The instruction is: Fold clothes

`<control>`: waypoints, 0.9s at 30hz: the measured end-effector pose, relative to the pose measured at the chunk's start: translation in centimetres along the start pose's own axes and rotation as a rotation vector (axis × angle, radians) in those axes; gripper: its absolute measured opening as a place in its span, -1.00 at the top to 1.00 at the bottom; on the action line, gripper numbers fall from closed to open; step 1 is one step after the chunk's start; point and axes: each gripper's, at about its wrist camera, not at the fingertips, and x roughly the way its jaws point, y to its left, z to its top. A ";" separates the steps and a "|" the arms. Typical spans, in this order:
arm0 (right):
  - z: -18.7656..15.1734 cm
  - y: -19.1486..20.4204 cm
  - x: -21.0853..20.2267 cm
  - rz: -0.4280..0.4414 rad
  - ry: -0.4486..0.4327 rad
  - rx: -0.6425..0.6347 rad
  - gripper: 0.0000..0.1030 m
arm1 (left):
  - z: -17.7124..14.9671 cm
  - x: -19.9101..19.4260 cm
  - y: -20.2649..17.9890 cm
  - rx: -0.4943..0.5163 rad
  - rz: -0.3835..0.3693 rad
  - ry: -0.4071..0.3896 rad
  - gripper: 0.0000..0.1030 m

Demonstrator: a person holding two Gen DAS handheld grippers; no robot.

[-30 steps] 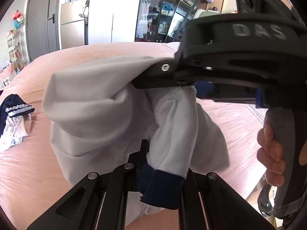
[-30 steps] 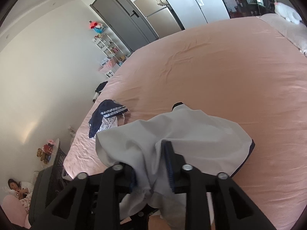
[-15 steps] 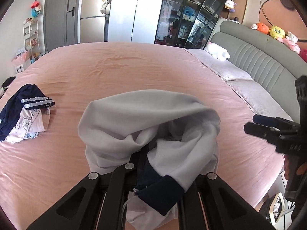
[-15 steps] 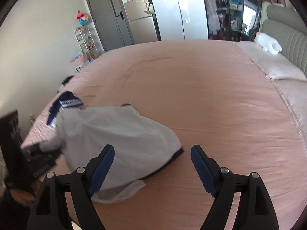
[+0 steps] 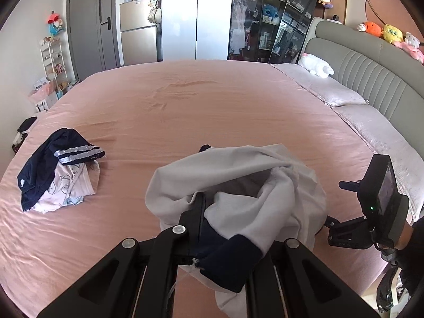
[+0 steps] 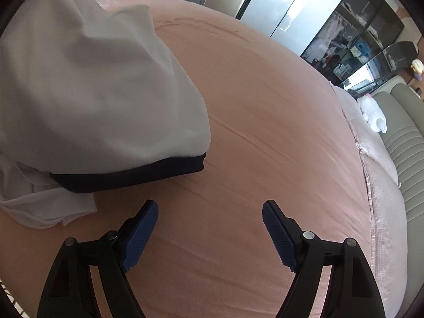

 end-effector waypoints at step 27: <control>8.5 -1.7 -3.7 0.318 -0.169 0.205 0.81 | -1.8 0.0 4.0 -0.037 0.119 0.010 -1.00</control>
